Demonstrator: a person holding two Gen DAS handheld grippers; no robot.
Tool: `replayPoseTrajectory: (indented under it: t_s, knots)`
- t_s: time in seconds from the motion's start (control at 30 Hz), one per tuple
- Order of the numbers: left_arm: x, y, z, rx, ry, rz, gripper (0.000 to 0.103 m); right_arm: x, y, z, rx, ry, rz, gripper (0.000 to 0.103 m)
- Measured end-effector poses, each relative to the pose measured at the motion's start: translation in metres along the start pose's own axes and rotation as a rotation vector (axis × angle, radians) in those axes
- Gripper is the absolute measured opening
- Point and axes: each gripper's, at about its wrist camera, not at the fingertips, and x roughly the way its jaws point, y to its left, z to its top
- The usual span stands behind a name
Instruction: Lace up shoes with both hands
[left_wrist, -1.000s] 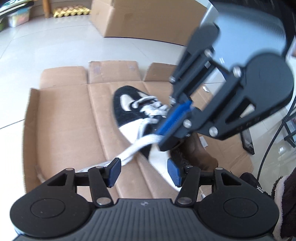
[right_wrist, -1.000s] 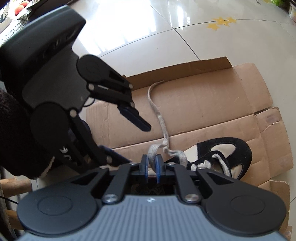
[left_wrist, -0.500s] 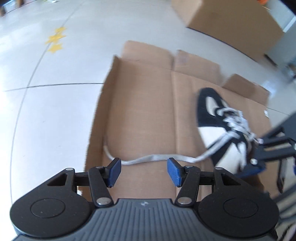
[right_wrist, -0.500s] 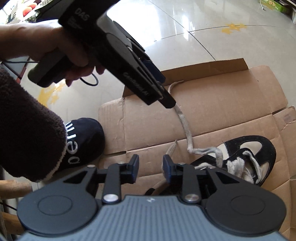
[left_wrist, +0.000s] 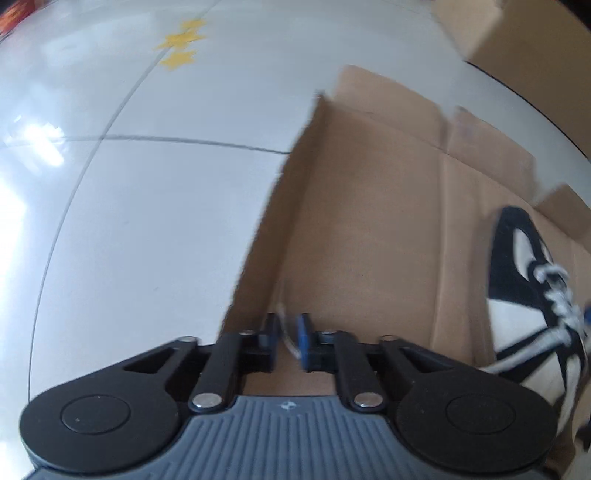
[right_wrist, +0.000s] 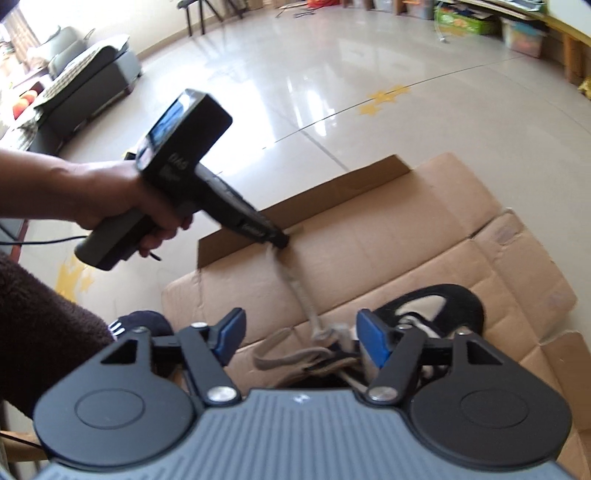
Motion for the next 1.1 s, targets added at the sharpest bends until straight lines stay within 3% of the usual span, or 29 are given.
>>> replayPoseTrajectory:
  t_s: [0.13, 0.37, 0.53, 0.7, 1.1]
  knots:
    - [-0.014, -0.036, -0.001, 0.272, -0.068, -0.006, 0.001, -0.014, -0.011, -0.014, 0.039, 0.001, -0.055, 0.087]
    - [-0.060, -0.084, -0.001, 0.611, -0.153, -0.087, 0.001, -0.017, -0.018, -0.046, 0.107, 0.054, -0.130, 0.089]
    - [-0.084, -0.108, -0.001, 0.753, -0.171, -0.135, 0.001, -0.009, -0.019, -0.055, 0.138, 0.096, -0.136, 0.090]
    - [-0.090, -0.141, 0.002, 0.898, -0.180, -0.128, 0.001, -0.008, -0.020, -0.057, 0.134, 0.085, -0.159, 0.097]
    - [-0.172, -0.143, 0.021, 1.383, -0.080, 0.139, 0.001, -0.032, -0.014, -0.050, 0.143, 0.005, -0.186, 0.100]
